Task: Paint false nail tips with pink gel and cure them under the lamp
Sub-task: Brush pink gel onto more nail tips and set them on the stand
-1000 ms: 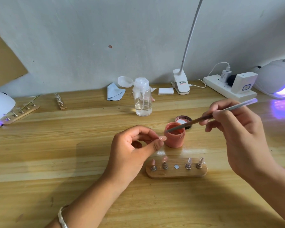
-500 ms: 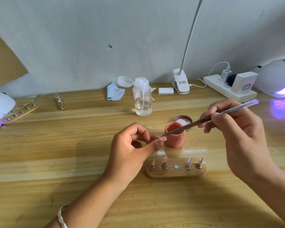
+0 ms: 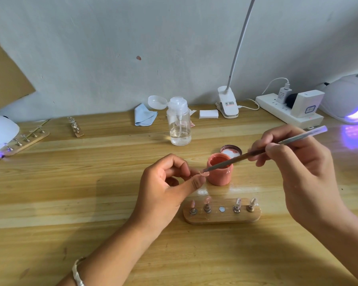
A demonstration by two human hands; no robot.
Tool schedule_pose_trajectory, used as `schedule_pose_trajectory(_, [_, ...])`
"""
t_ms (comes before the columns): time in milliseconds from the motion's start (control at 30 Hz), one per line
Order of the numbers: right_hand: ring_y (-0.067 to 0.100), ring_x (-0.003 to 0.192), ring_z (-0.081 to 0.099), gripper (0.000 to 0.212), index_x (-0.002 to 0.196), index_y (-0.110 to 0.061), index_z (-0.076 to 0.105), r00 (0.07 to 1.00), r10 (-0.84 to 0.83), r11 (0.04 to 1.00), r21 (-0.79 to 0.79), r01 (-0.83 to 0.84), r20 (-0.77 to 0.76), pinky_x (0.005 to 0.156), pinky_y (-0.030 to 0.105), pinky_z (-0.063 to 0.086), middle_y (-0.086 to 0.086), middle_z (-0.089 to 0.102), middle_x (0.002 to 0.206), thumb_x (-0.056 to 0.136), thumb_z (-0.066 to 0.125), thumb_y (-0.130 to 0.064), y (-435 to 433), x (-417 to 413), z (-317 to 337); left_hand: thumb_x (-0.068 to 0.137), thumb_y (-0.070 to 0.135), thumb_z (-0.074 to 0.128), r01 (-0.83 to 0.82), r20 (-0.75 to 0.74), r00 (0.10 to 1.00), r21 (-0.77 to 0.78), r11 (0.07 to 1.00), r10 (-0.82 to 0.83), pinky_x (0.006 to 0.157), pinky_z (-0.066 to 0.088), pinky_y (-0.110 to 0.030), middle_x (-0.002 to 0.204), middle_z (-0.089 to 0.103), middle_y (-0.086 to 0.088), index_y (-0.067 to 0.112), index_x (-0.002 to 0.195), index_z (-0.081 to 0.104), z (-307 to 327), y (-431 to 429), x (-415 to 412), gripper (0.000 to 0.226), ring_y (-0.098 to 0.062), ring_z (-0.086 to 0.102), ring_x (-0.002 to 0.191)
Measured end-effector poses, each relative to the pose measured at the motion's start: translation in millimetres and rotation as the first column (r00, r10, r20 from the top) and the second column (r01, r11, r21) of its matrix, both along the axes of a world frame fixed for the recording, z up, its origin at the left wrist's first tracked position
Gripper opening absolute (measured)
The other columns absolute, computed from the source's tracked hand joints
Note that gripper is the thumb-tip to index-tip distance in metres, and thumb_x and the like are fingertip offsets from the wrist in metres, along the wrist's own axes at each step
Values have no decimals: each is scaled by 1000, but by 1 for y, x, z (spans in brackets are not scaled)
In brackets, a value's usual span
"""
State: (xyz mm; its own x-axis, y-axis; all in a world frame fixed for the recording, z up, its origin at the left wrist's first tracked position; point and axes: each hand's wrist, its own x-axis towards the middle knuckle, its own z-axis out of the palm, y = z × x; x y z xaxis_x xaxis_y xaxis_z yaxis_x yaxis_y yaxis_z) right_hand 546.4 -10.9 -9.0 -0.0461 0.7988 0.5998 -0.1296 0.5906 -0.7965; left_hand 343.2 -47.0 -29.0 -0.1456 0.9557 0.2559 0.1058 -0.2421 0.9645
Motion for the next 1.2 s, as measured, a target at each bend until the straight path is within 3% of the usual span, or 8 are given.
schedule_pose_trajectory(100, [8,67,63,9,80,-18,63,999,-31,999,-9,31,-9,65,20,48,-4,69,72,80,55,-22,2,2,0,67,26,88,-16,16,1000,-3,1000,16,68,48,-70,85,77,-6,20,65,54,0,1,0,34,-38,66,77])
schedule_pose_trajectory(200, [9,65,61,9,77,-18,62,995,-83,996,-24,82,-47,64,20,47,-6,67,69,77,55,-23,5,4,1,66,31,88,-20,20,1000,8,1000,19,74,47,-72,86,77,-7,24,64,54,0,0,0,35,-45,66,93])
schedule_pose_trajectory(300, [12,66,61,11,75,-27,65,996,-63,998,-4,63,-62,65,22,48,-5,68,71,77,55,-23,5,4,2,65,32,90,-16,11,1000,4,1000,16,75,49,-69,86,77,-6,24,64,54,-1,1,-1,37,-44,68,90])
schedule_pose_trajectory(467, [11,72,64,12,82,-23,65,1000,23,999,41,-23,9,67,22,50,-4,71,77,84,54,-18,-1,0,0,67,27,87,11,11,1000,12,1000,-11,69,47,-54,84,77,-6,24,64,54,-2,1,-2,33,-14,65,74])
schedule_pose_trajectory(600, [5,67,62,9,79,-15,61,1000,-29,1000,9,29,-12,66,17,48,-7,68,71,79,53,-19,1,2,1,69,23,89,-5,20,1000,3,1000,5,70,49,-70,86,77,-8,25,63,54,-1,1,-1,35,-33,72,88])
schedule_pose_trajectory(667, [6,65,61,9,77,-16,61,996,-77,997,-9,77,-34,65,18,47,-6,67,69,76,53,-21,3,4,2,69,23,86,-1,24,1000,12,1000,0,71,47,-75,85,77,-9,26,63,54,-1,1,-1,33,-24,74,93])
schedule_pose_trajectory(967, [9,75,65,11,84,-19,64,999,38,998,52,-38,4,69,19,50,-6,70,79,84,53,-16,0,0,-1,66,25,86,13,28,1000,11,1000,-13,64,47,-60,81,75,-7,23,63,55,1,-1,0,31,-7,61,66])
schedule_pose_trajectory(1200, [9,67,60,12,75,-26,65,997,-62,998,12,62,-53,66,20,48,-6,67,70,77,54,-20,5,4,1,68,25,85,-24,-8,1000,25,999,24,86,49,-64,83,76,-12,26,63,55,1,0,-1,31,-26,73,95])
